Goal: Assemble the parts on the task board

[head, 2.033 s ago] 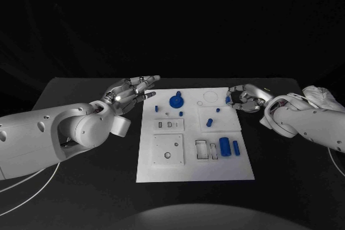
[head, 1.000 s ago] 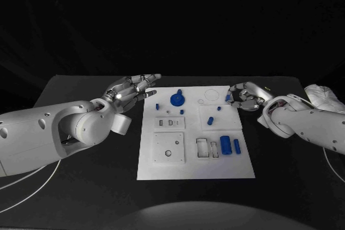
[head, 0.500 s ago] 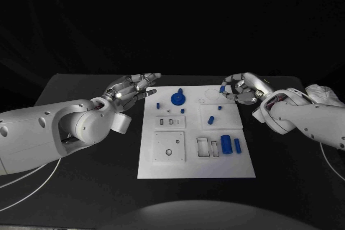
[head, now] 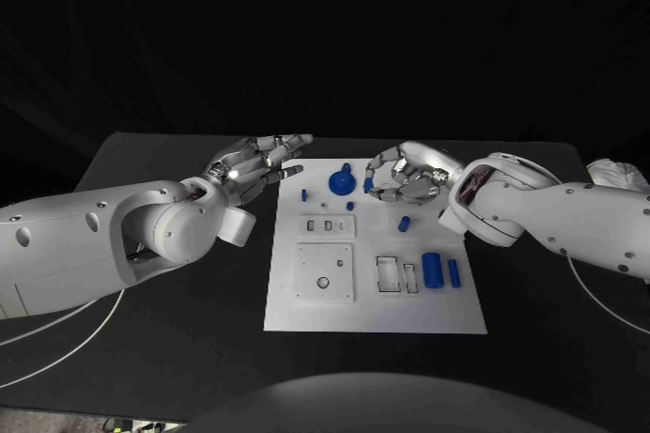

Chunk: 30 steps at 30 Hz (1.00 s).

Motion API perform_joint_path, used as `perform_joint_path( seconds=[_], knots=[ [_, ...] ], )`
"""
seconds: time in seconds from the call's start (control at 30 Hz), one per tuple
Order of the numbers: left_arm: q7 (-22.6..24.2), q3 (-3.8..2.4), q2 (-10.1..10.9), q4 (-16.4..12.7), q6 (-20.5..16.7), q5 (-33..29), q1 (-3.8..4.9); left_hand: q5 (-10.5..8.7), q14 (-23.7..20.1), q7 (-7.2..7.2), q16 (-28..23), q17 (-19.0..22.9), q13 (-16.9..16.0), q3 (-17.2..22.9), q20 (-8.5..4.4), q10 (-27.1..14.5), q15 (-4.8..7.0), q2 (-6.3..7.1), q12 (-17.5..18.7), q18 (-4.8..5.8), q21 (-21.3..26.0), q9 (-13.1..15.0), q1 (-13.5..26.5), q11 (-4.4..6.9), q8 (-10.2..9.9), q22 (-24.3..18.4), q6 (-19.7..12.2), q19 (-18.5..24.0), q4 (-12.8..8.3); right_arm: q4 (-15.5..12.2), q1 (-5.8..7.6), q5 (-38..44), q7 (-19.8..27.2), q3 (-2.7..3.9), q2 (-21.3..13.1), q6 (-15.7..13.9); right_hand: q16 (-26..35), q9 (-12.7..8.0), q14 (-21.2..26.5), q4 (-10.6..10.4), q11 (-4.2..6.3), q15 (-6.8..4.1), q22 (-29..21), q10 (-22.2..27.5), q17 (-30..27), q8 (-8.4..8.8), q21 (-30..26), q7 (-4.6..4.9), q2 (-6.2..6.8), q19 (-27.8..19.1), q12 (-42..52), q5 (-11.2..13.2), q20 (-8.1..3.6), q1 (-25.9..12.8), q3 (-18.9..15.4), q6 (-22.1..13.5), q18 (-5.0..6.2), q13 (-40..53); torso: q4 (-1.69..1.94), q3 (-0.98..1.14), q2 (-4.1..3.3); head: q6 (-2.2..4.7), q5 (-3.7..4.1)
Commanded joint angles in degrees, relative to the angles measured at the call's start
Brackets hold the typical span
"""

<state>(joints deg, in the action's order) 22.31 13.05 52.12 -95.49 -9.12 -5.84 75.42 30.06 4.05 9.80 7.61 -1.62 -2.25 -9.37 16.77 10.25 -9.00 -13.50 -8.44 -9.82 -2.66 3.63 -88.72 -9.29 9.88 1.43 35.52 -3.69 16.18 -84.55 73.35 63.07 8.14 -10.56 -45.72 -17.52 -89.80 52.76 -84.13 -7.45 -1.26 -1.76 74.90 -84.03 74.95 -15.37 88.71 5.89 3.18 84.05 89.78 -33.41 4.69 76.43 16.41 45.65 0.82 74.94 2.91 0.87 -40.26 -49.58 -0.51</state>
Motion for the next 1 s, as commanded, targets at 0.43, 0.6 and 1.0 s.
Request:
perform_joint_path(
  seconds=[0.43, 0.6, 1.0],
  knots=[
    [-0.15, -0.05, -1.2, 0.5, 1.04, 0.2, 0.02, 0.31, -0.32, 0.62, 0.34, -0.06, -0.07, 0.26, -0.02, 0.31, -0.28, 0.3, -0.19, -0.11, -0.37, 0.04, -0.08, -0.12, 0.28, 0.09, -0.27, -0.35, 0.1, 1.47, 0.09, 9.11, -8.47, 0.01, 5.95, 14.56, -0.2, -0.86, -5.87, -0.39, -0.83, 0.84, 14.65, -5.97, 15.05, 1.06, 0.32, 0.69, 0.24, 4.97, 0.22, -0.53, 0.63, -1.52, 0.35, -0.33, -0.49, 15.06, 0.13, 0.03, -0.07, -0.42, -0.86],
    [-0.12, -0.04, -1.33, 0.7, 1.04, 0.21, 0.0, 0.31, -0.32, 0.62, 0.34, -0.06, -0.07, 0.26, -0.02, 0.31, -0.28, 0.3, -0.19, -0.11, -0.37, 0.04, -0.08, -0.12, 0.28, 0.09, -0.27, -0.35, 0.1, 1.85, -0.09, 10.55, -8.91, 0.01, 7.06, 14.45, -0.2, -0.97, -5.87, -0.37, -0.87, 0.88, 14.61, -5.97, 15.05, 1.1, 0.24, 0.7, 0.25, 4.88, 0.22, -0.44, 0.66, -1.57, 0.37, -0.29, -0.46, 15.06, 0.03, 0.03, -0.08, -0.42, -1.06],
    [-0.01, -0.04, -1.46, 0.73, 1.14, 0.21, -0.01, 0.31, -0.32, 0.62, 0.34, -0.06, -0.07, 0.26, -0.02, 0.31, -0.28, 0.3, -0.19, -0.11, -0.37, 0.04, -0.08, -0.12, 0.28, 0.09, -0.27, -0.35, 0.1, 2.28, -0.37, 12.4, -10.31, 0.0, 7.83, 13.72, -0.2, -1.31, -5.87, -0.25, -1.01, 1.0, 14.47, -5.97, 15.05, 1.26, -0.07, 0.76, 0.28, 4.56, 0.22, -0.27, 0.77, -1.62, 0.5, -0.18, -0.35, 15.06, -0.04, 0.02, 0.04, -0.42, -1.44]
  ],
)
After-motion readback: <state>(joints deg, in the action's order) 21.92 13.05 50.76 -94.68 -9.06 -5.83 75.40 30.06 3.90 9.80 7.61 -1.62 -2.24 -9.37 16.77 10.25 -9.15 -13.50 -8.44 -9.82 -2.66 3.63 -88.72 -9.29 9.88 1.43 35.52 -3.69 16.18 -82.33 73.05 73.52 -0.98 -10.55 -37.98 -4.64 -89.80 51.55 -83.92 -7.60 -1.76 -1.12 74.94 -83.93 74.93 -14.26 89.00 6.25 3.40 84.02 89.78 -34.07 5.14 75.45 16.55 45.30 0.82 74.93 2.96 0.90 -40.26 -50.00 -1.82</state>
